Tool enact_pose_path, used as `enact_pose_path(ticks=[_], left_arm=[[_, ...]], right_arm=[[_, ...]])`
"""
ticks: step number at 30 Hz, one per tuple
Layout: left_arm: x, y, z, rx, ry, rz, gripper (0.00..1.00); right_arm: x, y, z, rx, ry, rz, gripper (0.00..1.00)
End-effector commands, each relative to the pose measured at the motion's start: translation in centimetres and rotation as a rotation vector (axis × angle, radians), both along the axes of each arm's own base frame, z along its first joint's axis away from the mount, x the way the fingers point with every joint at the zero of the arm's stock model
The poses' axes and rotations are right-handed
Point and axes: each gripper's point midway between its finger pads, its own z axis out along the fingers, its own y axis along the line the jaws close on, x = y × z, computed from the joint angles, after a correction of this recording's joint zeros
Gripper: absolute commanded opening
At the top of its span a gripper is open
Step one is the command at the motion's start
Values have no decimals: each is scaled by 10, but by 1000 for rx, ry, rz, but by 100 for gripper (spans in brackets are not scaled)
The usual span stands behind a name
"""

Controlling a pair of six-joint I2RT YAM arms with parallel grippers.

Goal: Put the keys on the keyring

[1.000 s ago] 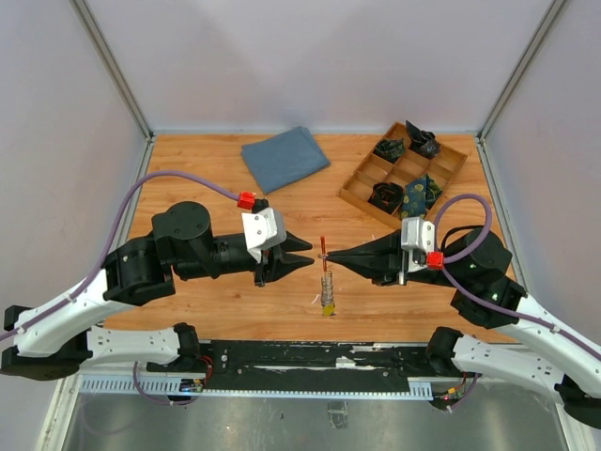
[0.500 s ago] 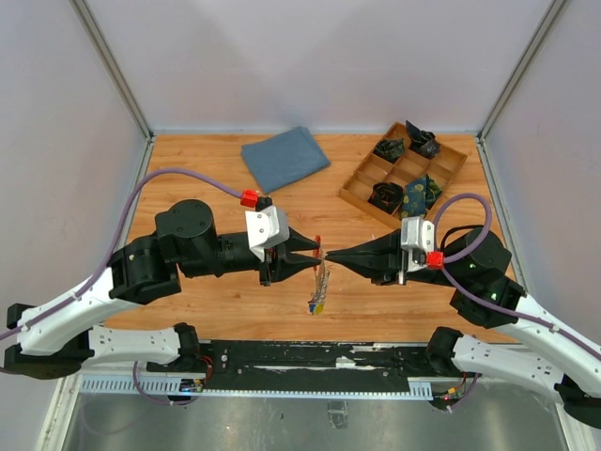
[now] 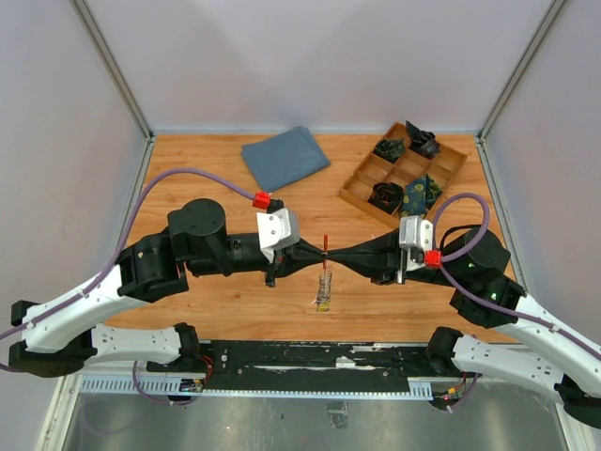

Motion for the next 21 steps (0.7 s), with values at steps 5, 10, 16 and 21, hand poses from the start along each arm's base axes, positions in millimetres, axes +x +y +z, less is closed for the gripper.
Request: enact_pose_path(ticks=[5,10,16,21], left_arm=[[-2,1,18,-38,-29,-5,19],[-1,4,21,-45,-34,6,21],[0,2,18,-36,-34,8,14],[3,0,12,-14,-29,18,1]], right_arm=[[-6,-4,10,8,-39,7,0],[-6,-6,9,5,-37,-1,0],[-6,-5,9,5,-33,0,0],[-5,-5,10,6,-28,-5,0]])
